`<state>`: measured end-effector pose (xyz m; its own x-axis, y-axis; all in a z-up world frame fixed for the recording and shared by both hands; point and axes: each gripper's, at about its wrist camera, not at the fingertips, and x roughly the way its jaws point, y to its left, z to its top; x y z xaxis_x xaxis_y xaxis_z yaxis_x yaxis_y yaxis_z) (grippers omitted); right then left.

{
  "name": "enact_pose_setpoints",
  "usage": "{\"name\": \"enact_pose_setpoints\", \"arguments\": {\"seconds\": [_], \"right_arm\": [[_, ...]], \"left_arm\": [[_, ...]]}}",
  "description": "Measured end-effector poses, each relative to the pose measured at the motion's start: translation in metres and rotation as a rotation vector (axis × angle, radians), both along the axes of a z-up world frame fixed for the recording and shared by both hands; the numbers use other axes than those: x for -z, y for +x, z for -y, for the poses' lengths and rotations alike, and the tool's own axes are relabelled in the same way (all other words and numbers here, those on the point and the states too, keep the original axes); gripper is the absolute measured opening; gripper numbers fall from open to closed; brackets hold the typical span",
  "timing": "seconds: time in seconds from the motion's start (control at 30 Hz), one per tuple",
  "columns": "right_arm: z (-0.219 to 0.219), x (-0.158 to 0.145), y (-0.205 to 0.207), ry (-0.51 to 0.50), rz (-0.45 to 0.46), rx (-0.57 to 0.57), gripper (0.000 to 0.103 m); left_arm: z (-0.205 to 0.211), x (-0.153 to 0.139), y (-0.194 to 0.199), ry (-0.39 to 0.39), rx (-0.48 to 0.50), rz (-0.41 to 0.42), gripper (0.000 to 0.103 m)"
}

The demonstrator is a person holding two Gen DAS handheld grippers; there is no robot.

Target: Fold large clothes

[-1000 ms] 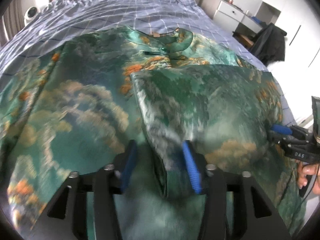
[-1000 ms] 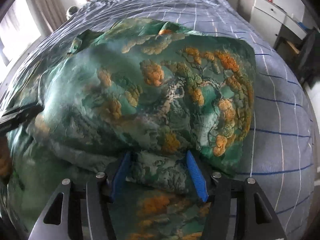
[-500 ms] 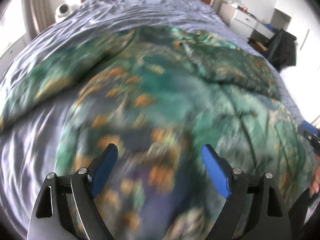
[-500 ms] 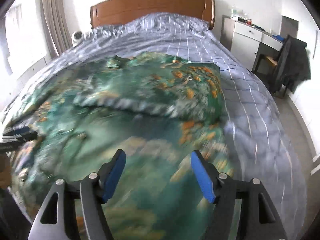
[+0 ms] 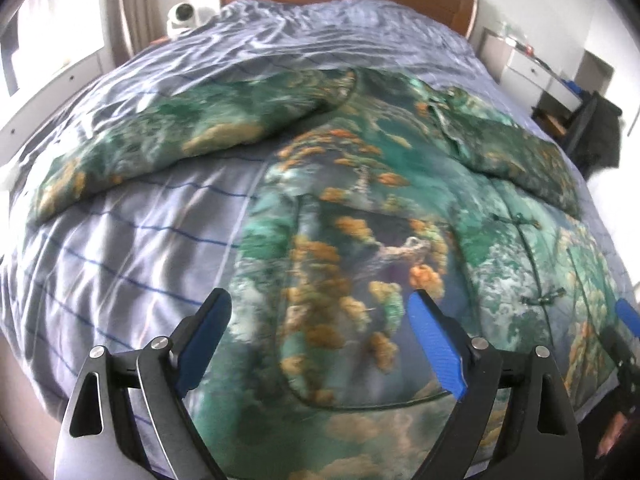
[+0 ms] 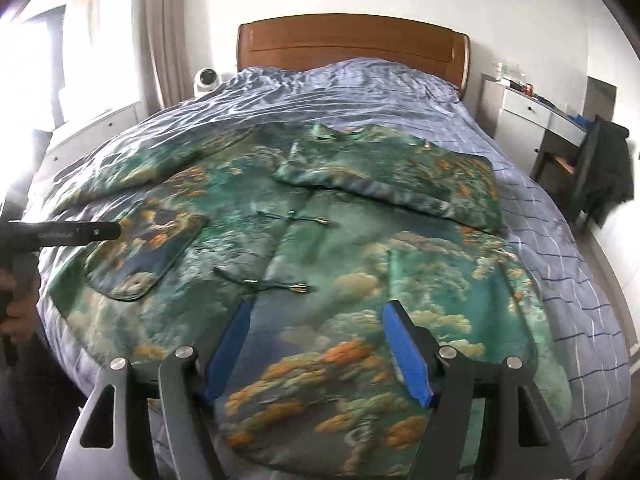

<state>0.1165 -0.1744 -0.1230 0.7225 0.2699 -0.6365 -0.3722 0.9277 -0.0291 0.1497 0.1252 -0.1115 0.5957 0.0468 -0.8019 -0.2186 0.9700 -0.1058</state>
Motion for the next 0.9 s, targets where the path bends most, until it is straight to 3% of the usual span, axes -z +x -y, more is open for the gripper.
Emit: {"name": "enact_pose_setpoints", "arguments": {"seconds": [0.3, 0.47, 0.57, 0.8, 0.9], "right_arm": [[-0.006, 0.002, -0.009, -0.009, -0.004, -0.016, 0.071], [-0.006, 0.000, -0.013, -0.015, 0.005, -0.017, 0.071], [-0.005, -0.002, -0.014, -0.018, 0.010, -0.015, 0.071], [-0.008, -0.002, -0.017, -0.020, 0.015, -0.025, 0.071], [-0.012, -0.001, -0.019, -0.032, 0.017, -0.038, 0.071]], "left_arm": [[-0.025, 0.007, -0.009, 0.024, -0.074, -0.010, 0.091], [-0.065, 0.010, -0.007, -0.042, -0.154, -0.006, 0.091], [-0.101, 0.005, -0.004, -0.098, -0.228, 0.050, 0.091], [-0.211, 0.019, 0.016, -0.367, -0.459, 0.146, 0.091], [-0.250, 0.041, 0.023, -0.505, -0.575, 0.158, 0.091]]}}
